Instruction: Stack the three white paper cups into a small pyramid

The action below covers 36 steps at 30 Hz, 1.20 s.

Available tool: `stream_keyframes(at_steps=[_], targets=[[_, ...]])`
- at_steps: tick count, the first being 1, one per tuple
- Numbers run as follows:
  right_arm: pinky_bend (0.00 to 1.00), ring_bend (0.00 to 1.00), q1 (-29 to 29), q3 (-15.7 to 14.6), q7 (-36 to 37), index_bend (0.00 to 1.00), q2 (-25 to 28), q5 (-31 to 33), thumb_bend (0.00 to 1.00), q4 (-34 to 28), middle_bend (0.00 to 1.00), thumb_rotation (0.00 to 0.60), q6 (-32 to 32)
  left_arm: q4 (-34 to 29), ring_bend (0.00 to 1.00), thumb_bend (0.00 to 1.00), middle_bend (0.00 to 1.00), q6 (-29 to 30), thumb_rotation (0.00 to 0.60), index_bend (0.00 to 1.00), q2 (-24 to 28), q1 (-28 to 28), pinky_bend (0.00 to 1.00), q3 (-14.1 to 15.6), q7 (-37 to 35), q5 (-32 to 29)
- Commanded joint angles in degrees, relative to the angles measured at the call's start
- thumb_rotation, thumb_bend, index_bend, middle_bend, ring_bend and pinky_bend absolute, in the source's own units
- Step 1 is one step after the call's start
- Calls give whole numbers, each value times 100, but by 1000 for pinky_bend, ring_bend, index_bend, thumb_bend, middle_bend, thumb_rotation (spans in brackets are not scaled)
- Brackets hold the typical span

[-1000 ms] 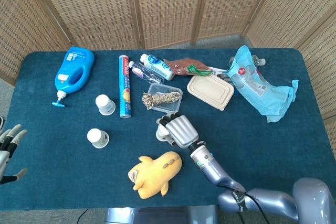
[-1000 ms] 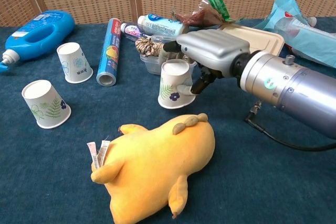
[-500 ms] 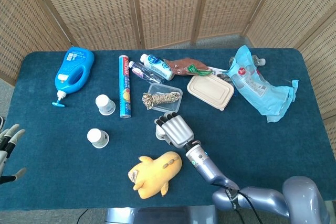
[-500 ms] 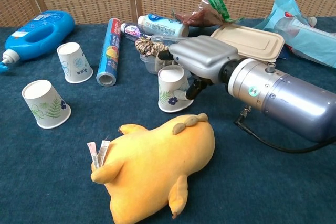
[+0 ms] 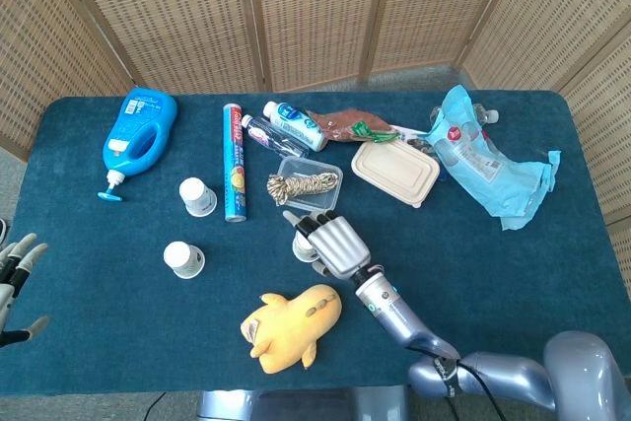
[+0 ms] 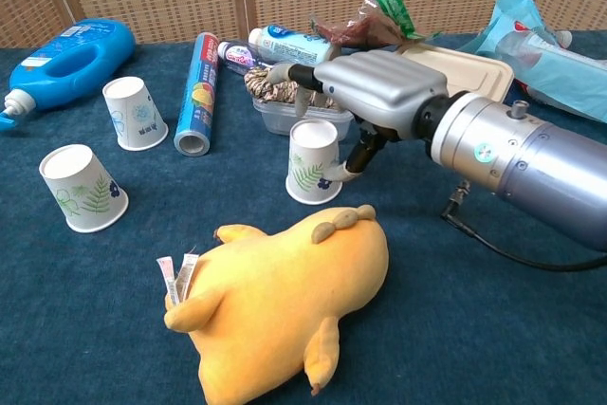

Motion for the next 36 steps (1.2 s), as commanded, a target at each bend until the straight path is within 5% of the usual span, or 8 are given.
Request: stream_keyframes(at_steps=[1, 9, 20, 36], targets=[[339, 272, -30, -9, 28, 0, 70, -41, 221, -90, 303, 600, 53, 0, 0, 245, 0, 10, 600, 0, 3, 6, 0, 6, -5, 12], [339, 272, -376, -101, 460, 0, 720, -395, 211, -611, 303, 600, 543, 1, 0, 245, 0, 17, 600, 0, 22, 3, 0, 13, -74, 47], [339, 272, -912, -161, 1868, 0, 1538, -929, 206, -543, 304, 600, 1301, -30, 0, 246, 0, 83, 600, 0, 33, 27, 0, 26, -76, 109], [339, 273, -1934, -632, 3878, 0, 2184, -1326, 35, 1186, 289, 600, 2307, -201, 0, 244, 0, 196, 600, 0, 180, 8, 0, -43, -167, 159]])
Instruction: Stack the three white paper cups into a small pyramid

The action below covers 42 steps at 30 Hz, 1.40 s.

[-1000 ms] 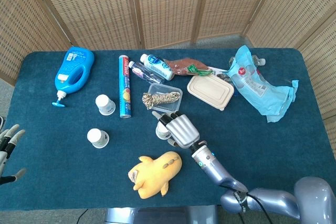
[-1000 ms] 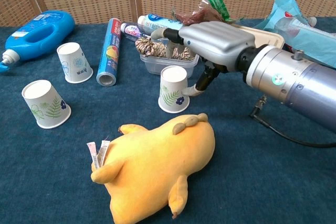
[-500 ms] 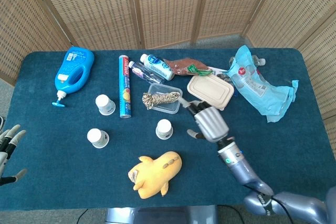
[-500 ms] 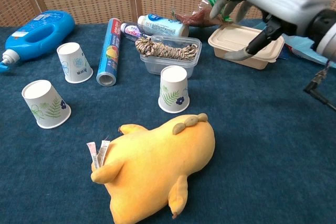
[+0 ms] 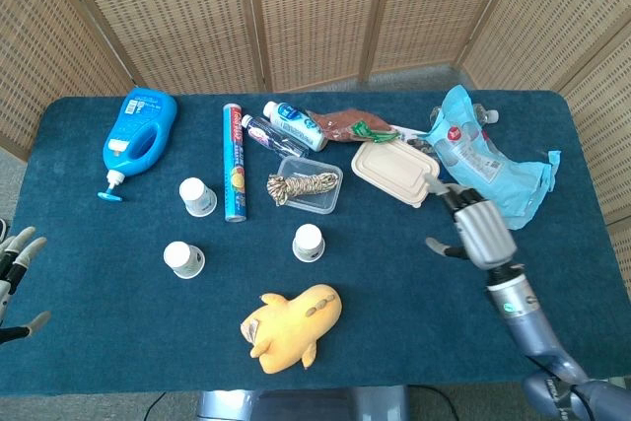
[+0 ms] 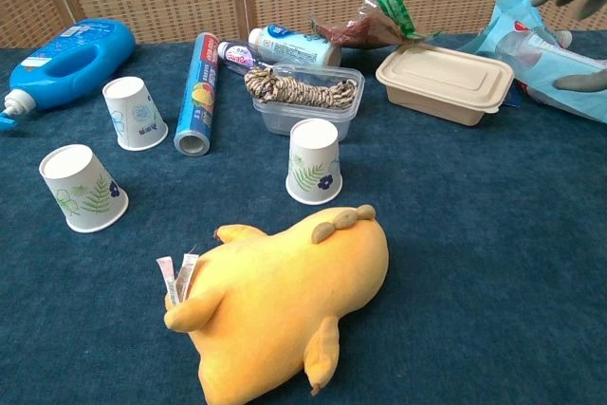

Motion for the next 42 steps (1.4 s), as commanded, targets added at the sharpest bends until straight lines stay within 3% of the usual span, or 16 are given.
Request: stream_keyframes(at_steps=[1, 8, 14, 20, 31, 42], targets=[[340, 273, -232, -82, 409, 0, 131, 23, 34, 568, 288, 600, 124, 4, 0, 244, 0, -10, 600, 0, -6, 7, 0, 12, 42, -4], [339, 268, -617, -136, 861, 0, 188, 128, 32, 1097, 281, 600, 350, 3, 0, 245, 0, -117, 600, 0, 22, -65, 0, -45, 205, -119], [339, 207, -1121, -285, 764, 0, 468, 350, 31, 588, 228, 600, 436, -202, 0, 245, 0, -366, 600, 0, 54, -369, 0, -238, 614, -161], [339, 172, -1451, -282, 652, 0, 593, 358, 31, 105, 183, 600, 742, -787, 0, 245, 0, -906, 600, 0, -105, -753, 0, -366, 1628, -414], [339, 172, -1659, -215, 881, 0, 764, 228, 32, -102, 183, 600, 879, -1476, 0, 245, 0, -1382, 600, 0, -1020, -1248, 0, -530, 3576, -1492], [340, 172, -1735, -133, 1140, 0, 849, 157, 31, -208, 183, 600, 858, -1412, 0, 245, 0, -1399, 600, 0, -1967, -1879, 0, -759, 4983, -2864]])
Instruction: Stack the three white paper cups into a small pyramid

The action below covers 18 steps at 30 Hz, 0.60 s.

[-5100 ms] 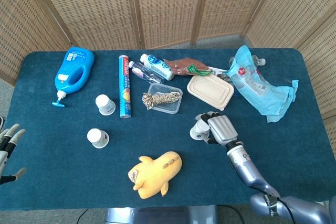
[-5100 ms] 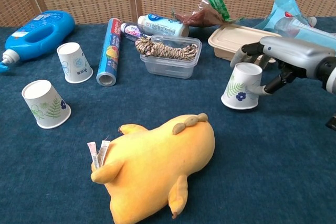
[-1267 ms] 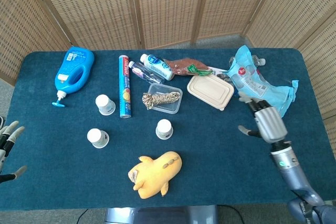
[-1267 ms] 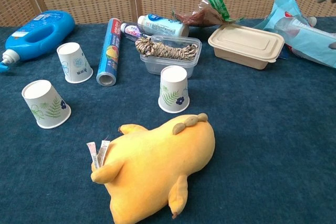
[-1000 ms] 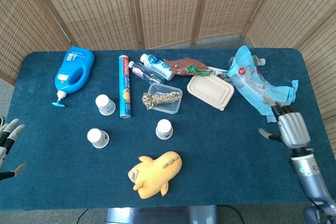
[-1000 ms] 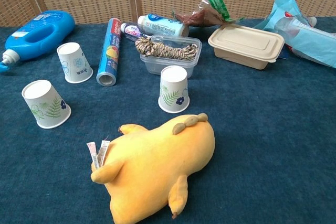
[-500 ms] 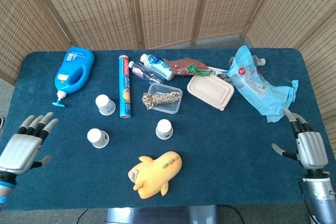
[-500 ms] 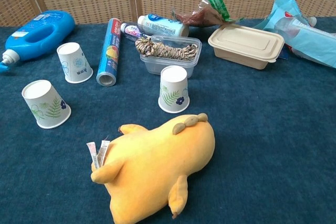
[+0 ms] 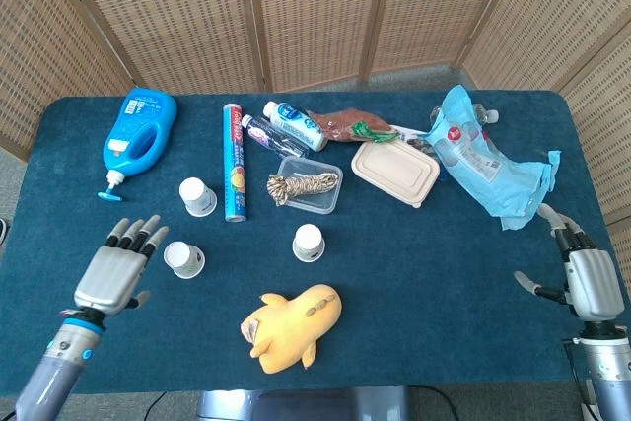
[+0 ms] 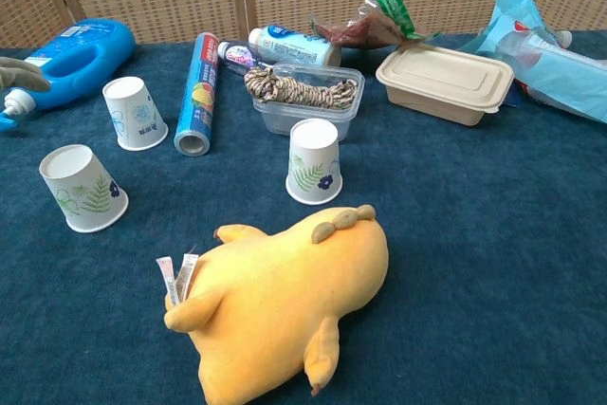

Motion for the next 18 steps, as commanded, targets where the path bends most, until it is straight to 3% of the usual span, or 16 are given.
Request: stream_keyframes(at_steps=[1, 8, 13, 18], targets=[[340, 172, -11, 14, 34, 0, 5, -12, 31, -5, 183, 600, -19, 100, 0, 245, 0, 70, 600, 0, -286, -219, 0, -94, 298, -413], [340, 172, -18, 40, 49, 0, -14, -57, 31, -10, 183, 600, -74, 518, 0, 245, 0, 36, 600, 0, -661, -555, 43, -211, 456, -1021], [339, 172, -23, 65, 116, 0, -15, -42, 36, -2, 186, 600, -140, 913, 0, 245, 0, -58, 600, 0, -920, -774, 255, -203, 451, -1181], [339, 172, -36, 108, 152, 0, -24, -31, 38, 3, 188, 600, -147, 1111, 47, 246, 21, -147, 600, 44, -1081, -910, 324, -68, 447, -1216]])
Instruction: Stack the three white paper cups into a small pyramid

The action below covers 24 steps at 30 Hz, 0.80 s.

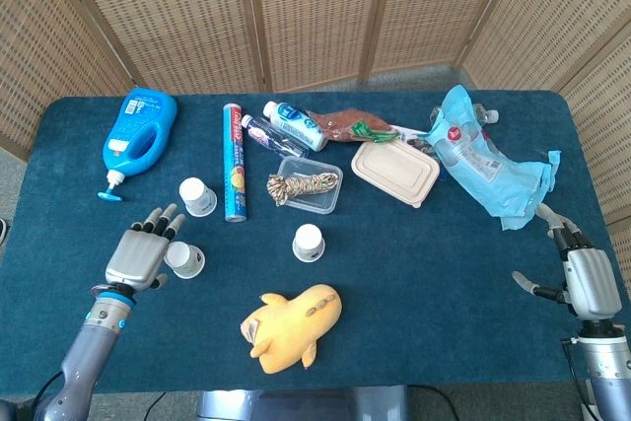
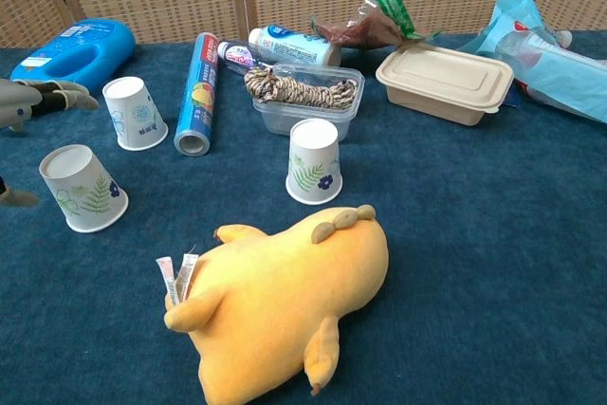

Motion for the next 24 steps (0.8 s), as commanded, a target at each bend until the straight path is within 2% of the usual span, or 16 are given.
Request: stream_keyframes(at_steps=[1, 6, 10, 12, 24], targets=[[339, 172, -5, 16, 8, 0, -4, 5, 38, 2, 188, 600, -7, 87, 70, 246, 35, -5, 600, 53, -94, -65, 333, 87, 33, -36], [340, 172, -10, 23, -3, 0, -20, -21, 36, 31, 189, 600, -28, 165, 151, 247, 113, -2, 600, 121, -246, -186, 352, 160, 129, -208], [339, 173, -13, 39, -6, 0, -43, -14, 37, 59, 193, 600, -46, 212, 199, 247, 242, 155, 600, 129, -359, -213, 384, 190, 120, -145], [339, 173, -16, 46, -1, 0, -53, -9, 37, 75, 194, 600, -59, 237, 210, 249, 276, 251, 600, 144, -401, -227, 389, 206, 176, -168], [339, 173, -14, 50, 16, 0, -95, -17, 35, 132, 202, 600, -146, 412, 374, 335, 382, 681, 600, 252, -753, -281, 507, 268, 303, 74]])
